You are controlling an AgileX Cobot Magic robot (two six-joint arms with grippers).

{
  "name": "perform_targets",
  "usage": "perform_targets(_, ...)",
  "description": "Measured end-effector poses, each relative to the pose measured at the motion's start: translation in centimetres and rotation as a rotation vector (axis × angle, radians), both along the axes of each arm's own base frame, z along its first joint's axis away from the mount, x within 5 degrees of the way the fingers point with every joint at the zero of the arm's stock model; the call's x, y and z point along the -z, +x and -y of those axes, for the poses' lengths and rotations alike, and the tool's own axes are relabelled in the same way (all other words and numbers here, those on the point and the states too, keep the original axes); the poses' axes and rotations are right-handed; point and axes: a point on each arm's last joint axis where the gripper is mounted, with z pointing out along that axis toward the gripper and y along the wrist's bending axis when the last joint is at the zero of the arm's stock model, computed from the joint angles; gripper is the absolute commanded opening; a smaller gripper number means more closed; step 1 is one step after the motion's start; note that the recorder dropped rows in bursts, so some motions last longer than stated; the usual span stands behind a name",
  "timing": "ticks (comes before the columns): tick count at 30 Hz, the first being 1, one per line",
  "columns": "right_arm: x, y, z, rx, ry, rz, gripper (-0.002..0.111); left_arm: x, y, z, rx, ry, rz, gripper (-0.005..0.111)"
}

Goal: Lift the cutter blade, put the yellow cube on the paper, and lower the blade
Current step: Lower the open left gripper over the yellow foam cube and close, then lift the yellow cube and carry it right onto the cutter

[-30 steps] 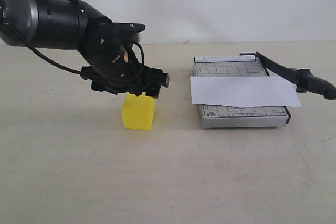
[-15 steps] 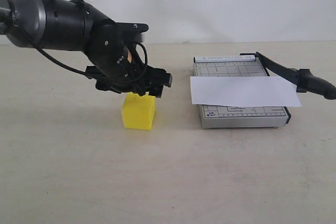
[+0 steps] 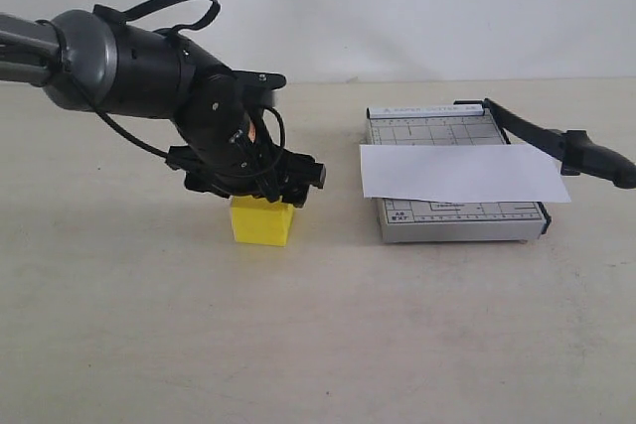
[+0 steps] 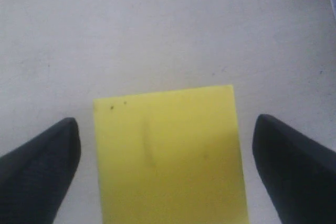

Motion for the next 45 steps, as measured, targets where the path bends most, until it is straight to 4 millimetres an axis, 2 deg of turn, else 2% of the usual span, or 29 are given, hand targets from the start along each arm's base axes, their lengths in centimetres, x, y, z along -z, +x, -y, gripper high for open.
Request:
perform_targets(11, 0.0, 0.0, 0.0, 0.000, 0.000, 0.000, 0.000, 0.4, 0.1, 0.0, 0.011, 0.016, 0.000, 0.083)
perform_targets(19, 0.0, 0.0, 0.0, 0.000, 0.000, 0.000, 0.000, 2.0, 0.1, 0.0, 0.011, 0.041, -0.034, 0.083)
perform_targets(22, 0.0, 0.0, 0.0, 0.000, 0.000, 0.000, 0.000, 2.1, 0.1, 0.0, 0.011, 0.042, -0.035, 0.072)
perform_targets(24, 0.0, 0.0, 0.0, 0.000, 0.000, 0.000, 0.000, 1.9, 0.3, 0.1, 0.011, 0.037, -0.028, 0.055)
perform_targets(27, 0.0, 0.0, 0.0, 0.000, 0.000, 0.000, 0.000, 1.3, 0.6, 0.3, 0.008, 0.031, -0.018, 0.025)
perform_targets(30, 0.0, 0.0, 0.0, 0.000, 0.000, 0.000, 0.000, 0.5, 1.1, 0.5, 0.001, 0.028, -0.012, 0.005)
perform_targets(38, 0.0, 0.0, 0.0, 0.000, 0.000, 0.000, 0.000, -3.4, 1.7, 2.9, 0.136, 0.093, 0.025, 0.004)
perform_targets(45, 0.0, 0.0, 0.0, 0.000, 0.000, 0.000, 0.000, -8.0, 0.6, 6.7, 0.348, 0.113, 0.146, 0.004)
